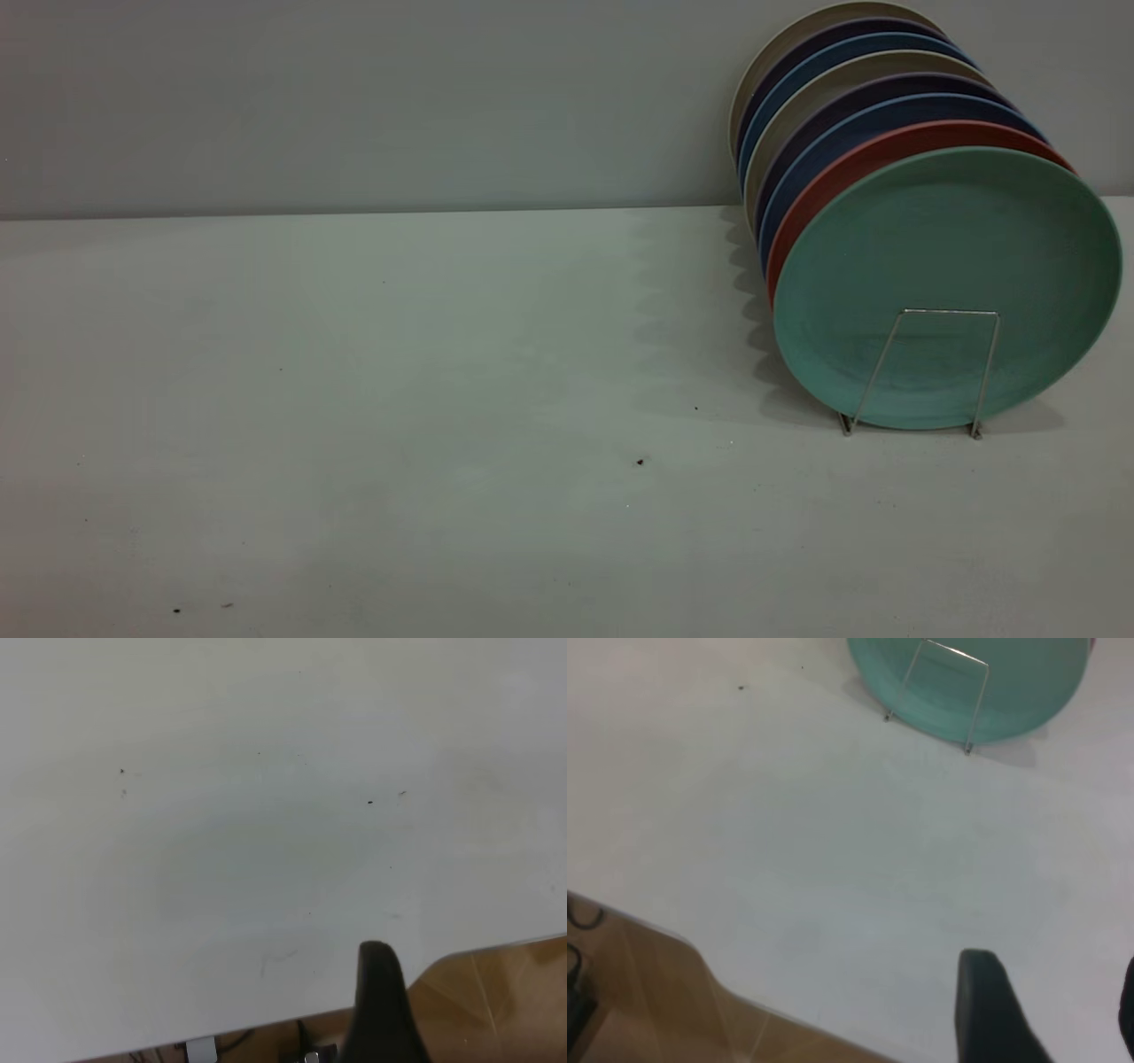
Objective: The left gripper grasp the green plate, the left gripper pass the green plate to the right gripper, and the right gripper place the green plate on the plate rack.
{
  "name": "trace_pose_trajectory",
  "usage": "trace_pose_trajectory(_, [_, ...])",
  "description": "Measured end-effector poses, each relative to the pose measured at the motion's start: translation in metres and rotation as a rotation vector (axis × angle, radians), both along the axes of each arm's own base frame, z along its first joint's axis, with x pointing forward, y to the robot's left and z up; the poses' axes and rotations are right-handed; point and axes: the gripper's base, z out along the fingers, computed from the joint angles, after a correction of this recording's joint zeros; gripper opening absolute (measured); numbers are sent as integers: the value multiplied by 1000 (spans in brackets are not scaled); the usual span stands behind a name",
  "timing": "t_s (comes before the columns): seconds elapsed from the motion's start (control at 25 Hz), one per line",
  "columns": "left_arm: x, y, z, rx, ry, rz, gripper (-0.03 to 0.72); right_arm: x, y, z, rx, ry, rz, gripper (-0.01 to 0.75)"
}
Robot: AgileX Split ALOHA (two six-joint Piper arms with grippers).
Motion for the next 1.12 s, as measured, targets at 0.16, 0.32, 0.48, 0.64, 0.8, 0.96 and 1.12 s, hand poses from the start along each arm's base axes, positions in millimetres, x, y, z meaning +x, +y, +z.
trace_pose_trajectory(0.16, [0, 0, 0, 0, 0, 0, 563, 0, 0, 0, 0, 0, 0, 371])
trace_pose_trajectory(0.32, [0, 0, 0, 1, 0, -1, 563, 0, 0, 0, 0, 0, -1, 371])
trace_pose_trajectory(0.48, [-2, 0, 0, 0, -16, 7, 563, -4, -1, 0, 7, -32, -64, 371])
trace_pose_trajectory(0.64, [-10, 1, 0, -5, -77, 42, 563, -12, -2, 0, 14, -93, -127, 371])
trace_pose_trajectory(0.8, [-16, 0, -1, -6, -121, 77, 563, -14, -1, 0, 13, -102, -174, 371])
trace_pose_trajectory(0.96, [-17, 0, -1, -7, -128, 79, 563, -14, -1, 0, 13, -102, -181, 371])
trace_pose_trajectory(1.12, [-17, 0, -1, -7, -128, 79, 563, -14, -1, 0, 13, -103, -181, 371])
